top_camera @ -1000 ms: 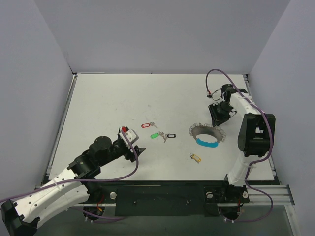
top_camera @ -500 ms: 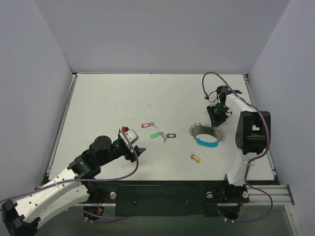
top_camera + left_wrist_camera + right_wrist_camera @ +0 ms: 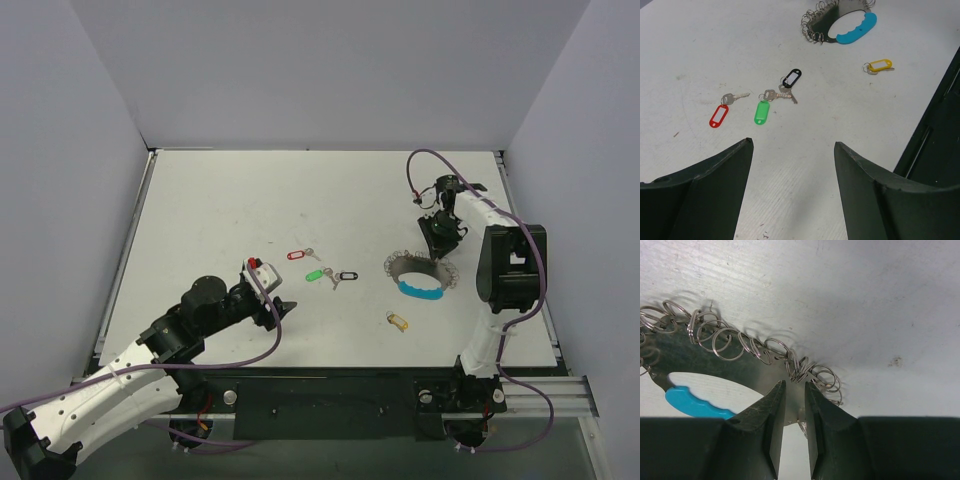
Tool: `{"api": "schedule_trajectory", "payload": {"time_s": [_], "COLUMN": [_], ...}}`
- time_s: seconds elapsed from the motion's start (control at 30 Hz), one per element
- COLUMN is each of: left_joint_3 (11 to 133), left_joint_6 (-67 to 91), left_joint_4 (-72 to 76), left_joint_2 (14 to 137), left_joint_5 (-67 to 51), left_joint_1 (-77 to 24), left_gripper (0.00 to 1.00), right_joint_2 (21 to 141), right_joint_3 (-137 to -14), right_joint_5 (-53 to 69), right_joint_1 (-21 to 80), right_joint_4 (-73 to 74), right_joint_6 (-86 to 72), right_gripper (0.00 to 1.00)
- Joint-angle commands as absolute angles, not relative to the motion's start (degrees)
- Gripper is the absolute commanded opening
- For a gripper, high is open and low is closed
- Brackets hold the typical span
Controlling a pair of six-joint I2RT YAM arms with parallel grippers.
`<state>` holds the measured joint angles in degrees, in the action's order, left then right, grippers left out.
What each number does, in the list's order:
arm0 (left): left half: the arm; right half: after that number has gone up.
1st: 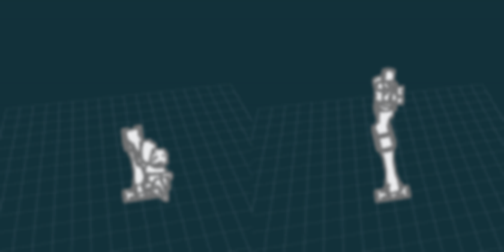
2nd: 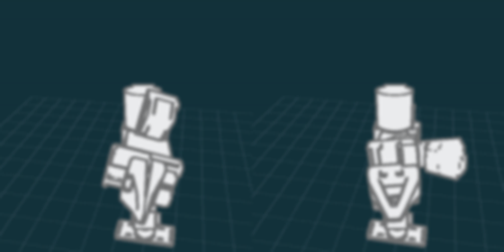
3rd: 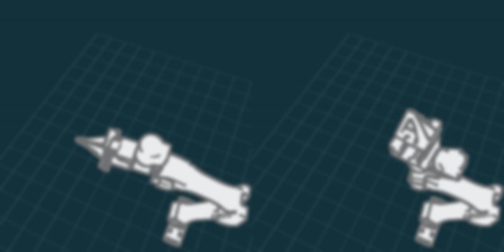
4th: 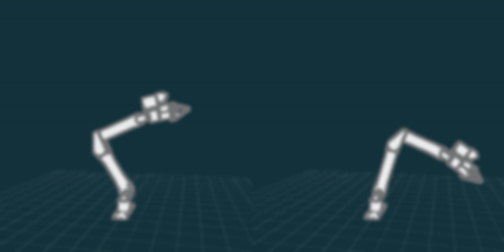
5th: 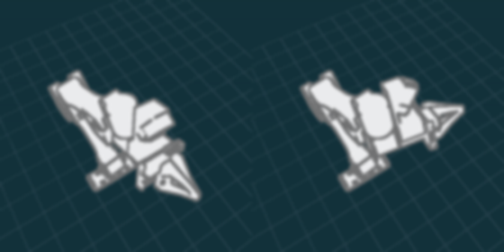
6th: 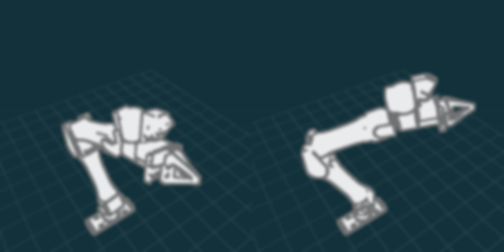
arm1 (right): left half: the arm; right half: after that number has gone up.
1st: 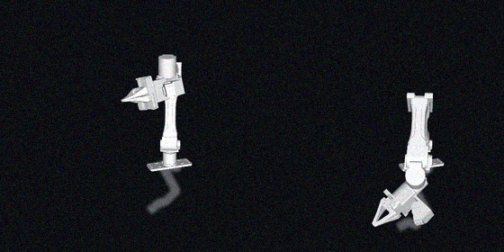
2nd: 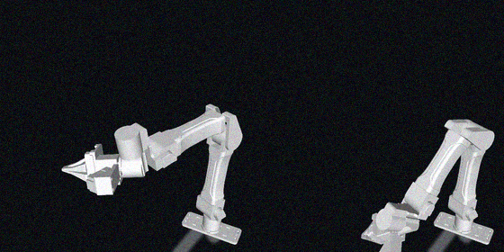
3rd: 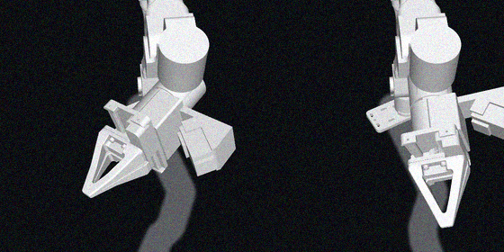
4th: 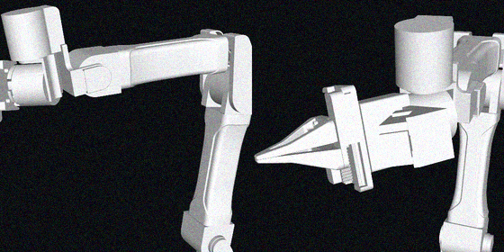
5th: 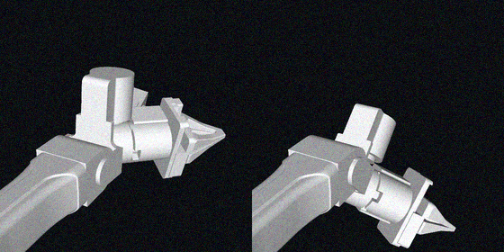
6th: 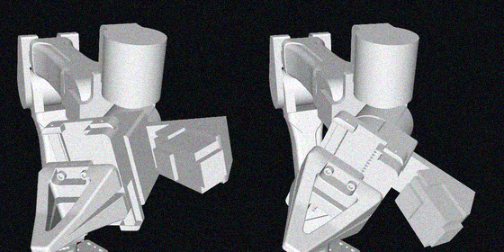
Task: Put the keys on the keyring
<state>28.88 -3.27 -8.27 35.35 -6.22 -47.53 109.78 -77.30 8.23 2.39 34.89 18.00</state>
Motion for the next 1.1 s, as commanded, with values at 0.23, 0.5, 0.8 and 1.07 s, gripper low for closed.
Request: {"api": "schedule_trajectory", "payload": {"time_s": [0.23,0.5,0.8,1.07], "left_joint_3": [31.5,31.5,31.5,31.5], "left_joint_6": [-3.6,-3.6,-3.6,-3.6], "left_joint_4": [-7.6,-7.6,-7.6,-7.6], "left_joint_2": [35.1,35.1,35.2,35.2], "left_joint_5": [-7.2,-7.4,-7.6,-7.7], "left_joint_1": [-47.2,-47.2,-47.2,-47.0], "left_gripper": [0.76,0.76,0.76,0.76], "right_joint_2": [111.3,110.9,110.7,110.1], "right_joint_3": [-77.5,-77.5,-77.5,-77.7], "right_joint_5": [5.8,5.3,5.1,5.9], "right_joint_1": [2.3,1.8,1.5,0.7], "right_joint_4": [37.8,37.8,37.9,38.1], "right_joint_6": [18.1,18.1,17.9,17.9], "right_gripper": [0.14,0.14,0.14,0.15]}}
